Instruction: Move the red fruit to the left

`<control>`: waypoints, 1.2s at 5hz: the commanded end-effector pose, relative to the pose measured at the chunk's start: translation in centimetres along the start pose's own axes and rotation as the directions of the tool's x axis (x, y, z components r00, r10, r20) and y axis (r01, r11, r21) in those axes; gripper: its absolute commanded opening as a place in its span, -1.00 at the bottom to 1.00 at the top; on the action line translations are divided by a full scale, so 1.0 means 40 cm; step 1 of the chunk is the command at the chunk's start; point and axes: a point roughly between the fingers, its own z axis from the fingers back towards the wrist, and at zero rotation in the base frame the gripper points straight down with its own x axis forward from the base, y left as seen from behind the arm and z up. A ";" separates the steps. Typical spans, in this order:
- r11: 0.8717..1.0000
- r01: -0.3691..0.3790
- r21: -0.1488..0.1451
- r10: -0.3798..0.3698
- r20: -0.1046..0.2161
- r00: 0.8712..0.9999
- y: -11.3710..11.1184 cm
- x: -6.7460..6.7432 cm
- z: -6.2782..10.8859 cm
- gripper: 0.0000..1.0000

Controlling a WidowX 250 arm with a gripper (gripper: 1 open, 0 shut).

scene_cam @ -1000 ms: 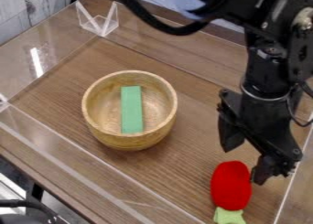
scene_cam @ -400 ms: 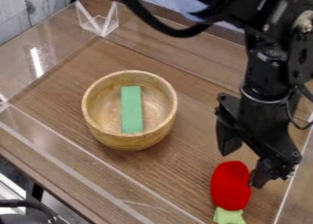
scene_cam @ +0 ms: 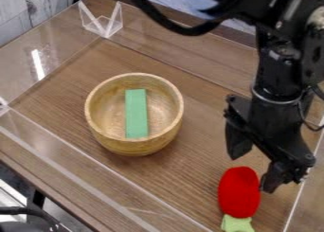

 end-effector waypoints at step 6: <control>1.000 -0.020 -0.002 0.020 0.006 1.000 0.025 0.021 -0.024 -1.00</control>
